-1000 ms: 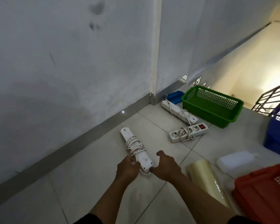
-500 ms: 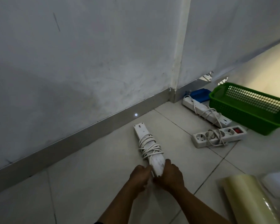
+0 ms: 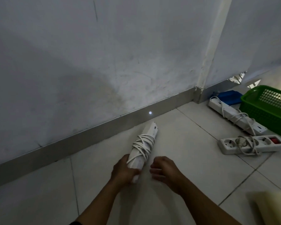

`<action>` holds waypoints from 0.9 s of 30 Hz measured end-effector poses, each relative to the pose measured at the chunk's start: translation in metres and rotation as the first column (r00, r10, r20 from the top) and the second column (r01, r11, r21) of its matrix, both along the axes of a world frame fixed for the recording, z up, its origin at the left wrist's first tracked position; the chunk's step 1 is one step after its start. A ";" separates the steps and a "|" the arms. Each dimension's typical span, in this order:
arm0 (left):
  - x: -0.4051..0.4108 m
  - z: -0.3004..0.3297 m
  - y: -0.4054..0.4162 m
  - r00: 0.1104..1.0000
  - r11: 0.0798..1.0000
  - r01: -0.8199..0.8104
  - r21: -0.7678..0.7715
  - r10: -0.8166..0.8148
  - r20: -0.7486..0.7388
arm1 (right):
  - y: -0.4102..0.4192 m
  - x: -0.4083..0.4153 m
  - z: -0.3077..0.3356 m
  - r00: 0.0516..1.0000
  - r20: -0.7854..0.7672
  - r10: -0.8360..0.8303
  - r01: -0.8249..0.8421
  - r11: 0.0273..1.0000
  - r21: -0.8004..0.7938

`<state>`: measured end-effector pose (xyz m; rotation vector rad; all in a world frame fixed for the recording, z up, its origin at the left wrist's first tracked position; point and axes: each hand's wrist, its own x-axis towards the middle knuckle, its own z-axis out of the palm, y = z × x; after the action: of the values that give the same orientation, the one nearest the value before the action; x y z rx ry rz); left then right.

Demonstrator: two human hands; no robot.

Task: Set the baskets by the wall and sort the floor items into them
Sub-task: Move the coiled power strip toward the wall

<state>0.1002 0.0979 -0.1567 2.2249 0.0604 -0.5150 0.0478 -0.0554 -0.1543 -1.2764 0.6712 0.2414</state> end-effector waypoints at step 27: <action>-0.009 -0.003 0.225 0.996 0.793 -0.039 0.608 -0.018 0.087 | 0.227 0.122 -0.017 0.995 -0.070 -0.070 0.090 0.934 0.345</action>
<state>0.0912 0.3225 -0.1600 2.8816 0.2207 -0.4255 0.1695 0.1718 -0.1708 -0.9033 0.6924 0.3158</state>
